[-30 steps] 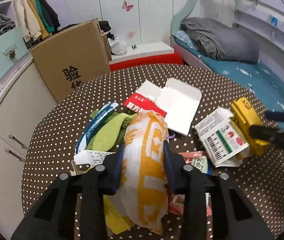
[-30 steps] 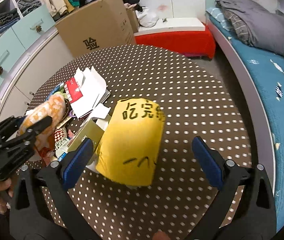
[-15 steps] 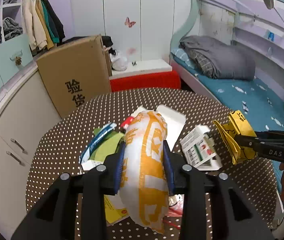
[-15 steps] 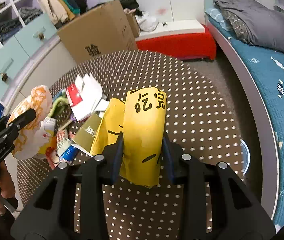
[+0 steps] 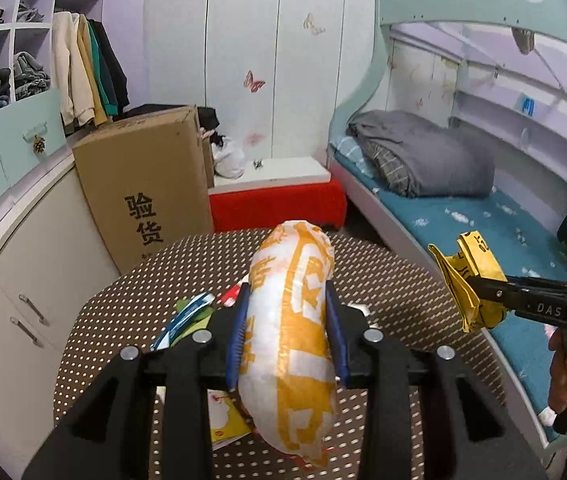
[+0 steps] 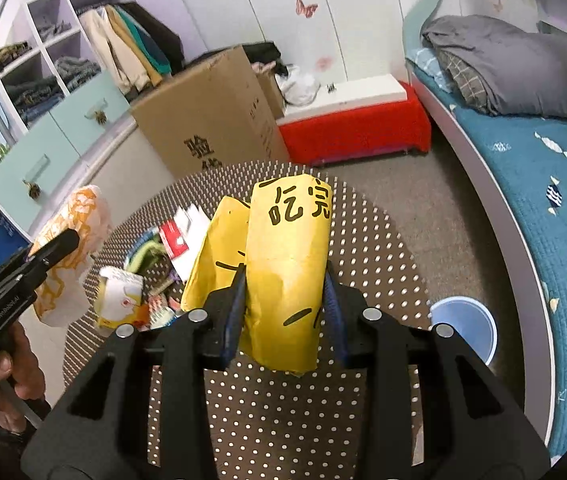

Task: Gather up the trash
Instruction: 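Carry both bags over the wastebasket and open both tools to drop them, then move both tools back over the table toward the remaining trash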

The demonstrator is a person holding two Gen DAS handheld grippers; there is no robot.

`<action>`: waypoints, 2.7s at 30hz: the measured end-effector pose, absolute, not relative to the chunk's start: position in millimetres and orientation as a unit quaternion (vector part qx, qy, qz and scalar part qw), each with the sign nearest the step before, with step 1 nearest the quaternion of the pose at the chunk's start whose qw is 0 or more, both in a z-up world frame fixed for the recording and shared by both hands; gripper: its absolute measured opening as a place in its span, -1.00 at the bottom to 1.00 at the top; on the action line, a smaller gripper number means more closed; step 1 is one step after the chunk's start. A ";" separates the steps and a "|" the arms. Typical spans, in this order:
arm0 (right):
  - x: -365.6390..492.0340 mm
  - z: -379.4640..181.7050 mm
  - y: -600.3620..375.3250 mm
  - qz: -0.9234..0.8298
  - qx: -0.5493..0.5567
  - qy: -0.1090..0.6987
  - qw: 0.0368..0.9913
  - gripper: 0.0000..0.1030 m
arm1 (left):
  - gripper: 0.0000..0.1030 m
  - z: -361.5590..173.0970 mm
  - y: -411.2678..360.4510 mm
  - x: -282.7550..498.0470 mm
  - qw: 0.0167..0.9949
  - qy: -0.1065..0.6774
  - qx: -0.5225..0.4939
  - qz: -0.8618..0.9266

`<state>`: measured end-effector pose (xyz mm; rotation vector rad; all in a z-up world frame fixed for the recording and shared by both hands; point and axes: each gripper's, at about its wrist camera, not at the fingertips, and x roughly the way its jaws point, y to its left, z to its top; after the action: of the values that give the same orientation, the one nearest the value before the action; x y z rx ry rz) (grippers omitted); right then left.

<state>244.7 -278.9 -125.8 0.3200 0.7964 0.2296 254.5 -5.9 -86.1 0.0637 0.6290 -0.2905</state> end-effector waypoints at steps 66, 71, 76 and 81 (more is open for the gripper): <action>210.6 -263.1 -594.5 -0.121 0.377 0.380 0.836 0.72 | 0.77 -245.5 -414.2 343.7 0.805 0.482 0.147 -0.313; 204.8 -253.3 -586.5 -0.126 0.372 0.374 0.840 0.88 | 0.79 -229.9 -401.5 337.6 0.815 0.468 0.150 -0.305; 199.5 -237.1 -570.1 -0.129 0.357 0.359 0.853 0.88 | 0.81 -204.9 -378.6 325.2 0.833 0.444 0.142 -0.299; 194.9 -212.7 -549.5 -0.130 0.338 0.340 0.868 0.88 | 0.81 -178.1 -353.6 309.2 0.847 0.419 0.128 -0.300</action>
<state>194.9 -549.5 -212.7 0.7077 0.7125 -0.2721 309.2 -353.6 -178.1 0.2697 0.8834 -0.6334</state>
